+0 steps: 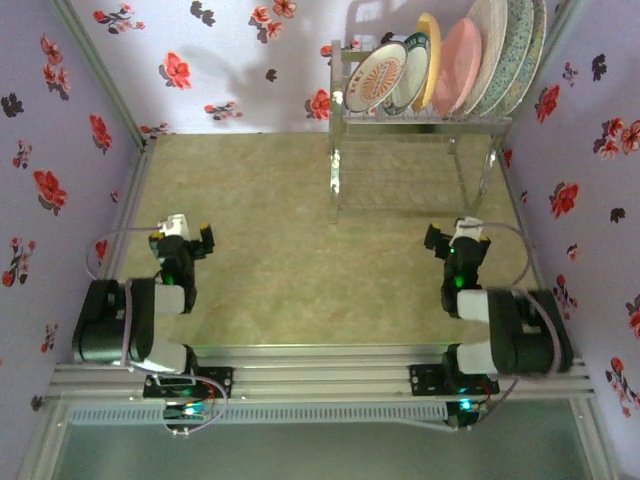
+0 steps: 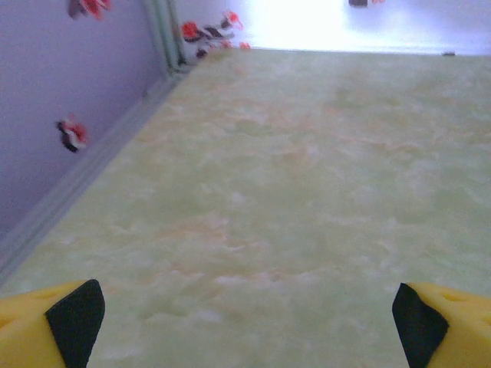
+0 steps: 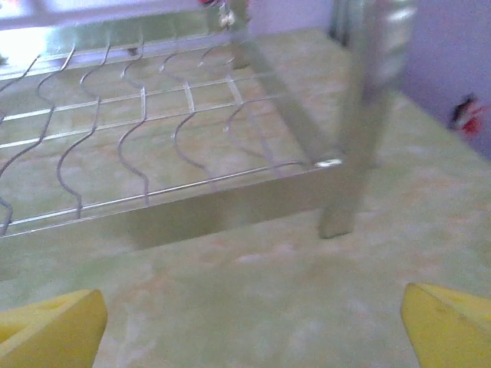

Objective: Unload the plates from the dish rack

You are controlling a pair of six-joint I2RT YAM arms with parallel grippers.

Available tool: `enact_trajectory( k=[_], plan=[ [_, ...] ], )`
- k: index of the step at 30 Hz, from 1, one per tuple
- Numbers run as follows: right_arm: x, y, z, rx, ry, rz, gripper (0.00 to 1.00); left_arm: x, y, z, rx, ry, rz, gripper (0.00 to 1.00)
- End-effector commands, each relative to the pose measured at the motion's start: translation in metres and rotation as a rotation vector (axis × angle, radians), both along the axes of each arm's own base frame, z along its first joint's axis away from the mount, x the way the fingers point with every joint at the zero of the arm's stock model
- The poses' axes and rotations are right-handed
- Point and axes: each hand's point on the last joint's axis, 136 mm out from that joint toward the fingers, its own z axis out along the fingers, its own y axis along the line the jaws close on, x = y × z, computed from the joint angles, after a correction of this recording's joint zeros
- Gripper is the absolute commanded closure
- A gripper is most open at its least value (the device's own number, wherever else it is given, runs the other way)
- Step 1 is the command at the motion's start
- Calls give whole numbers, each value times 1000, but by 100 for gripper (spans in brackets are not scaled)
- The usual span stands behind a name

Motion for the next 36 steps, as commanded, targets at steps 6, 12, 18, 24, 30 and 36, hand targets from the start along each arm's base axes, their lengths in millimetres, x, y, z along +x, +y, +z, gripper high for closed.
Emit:
enact_trajectory(
  k=[6,12,18,24,30,36],
  plan=[
    [-58,-72,217,-55,-287,-460,1,-8,-5,163,-45,-365,105,0],
    [-89,-79,349,301,-356,-529,1,-27,-8,260,-539,-241,227,0],
    [-70,-68,398,319,-224,-371,1,0,-44,288,-904,-185,67,0],
    [-60,-62,401,151,-142,-293,1,-12,-117,324,-742,-37,-165,0],
    [-16,-34,376,42,-45,-40,1,-27,-190,331,-628,38,-434,0],
    [17,-42,345,79,-46,131,5,-39,-238,341,-560,59,-631,0]
  ],
)
